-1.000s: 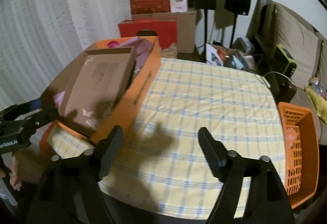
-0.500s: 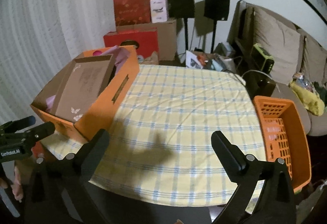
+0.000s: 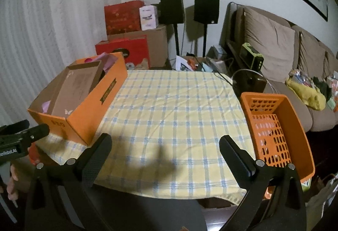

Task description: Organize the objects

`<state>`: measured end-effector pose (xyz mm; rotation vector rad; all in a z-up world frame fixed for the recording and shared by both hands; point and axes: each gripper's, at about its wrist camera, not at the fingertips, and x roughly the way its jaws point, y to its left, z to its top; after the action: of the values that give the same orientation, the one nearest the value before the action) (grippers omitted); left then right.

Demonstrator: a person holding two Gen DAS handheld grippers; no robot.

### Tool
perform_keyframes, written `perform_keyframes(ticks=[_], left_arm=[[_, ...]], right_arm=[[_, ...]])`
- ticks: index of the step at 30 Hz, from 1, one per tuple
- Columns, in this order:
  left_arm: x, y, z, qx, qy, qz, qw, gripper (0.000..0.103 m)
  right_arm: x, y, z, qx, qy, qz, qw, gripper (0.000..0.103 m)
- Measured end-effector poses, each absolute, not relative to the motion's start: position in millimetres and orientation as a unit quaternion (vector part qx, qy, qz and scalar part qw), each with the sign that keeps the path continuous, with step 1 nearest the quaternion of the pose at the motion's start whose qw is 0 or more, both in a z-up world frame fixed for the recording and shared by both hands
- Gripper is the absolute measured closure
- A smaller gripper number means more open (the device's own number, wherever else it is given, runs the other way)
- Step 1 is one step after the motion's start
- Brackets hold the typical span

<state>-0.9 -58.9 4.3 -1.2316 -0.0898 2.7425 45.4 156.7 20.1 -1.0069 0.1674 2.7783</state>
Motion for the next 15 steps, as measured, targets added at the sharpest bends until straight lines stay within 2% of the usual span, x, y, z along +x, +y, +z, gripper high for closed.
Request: perform_keyframes(ticks=[15], left_arm=[[9.3,-61.9,15.6,-0.397,-0.018,0.917,0.045,0.000]], right_arm=[[50.8,151.7,24.5,-0.341,0.049,0.933,0.102,0.001]])
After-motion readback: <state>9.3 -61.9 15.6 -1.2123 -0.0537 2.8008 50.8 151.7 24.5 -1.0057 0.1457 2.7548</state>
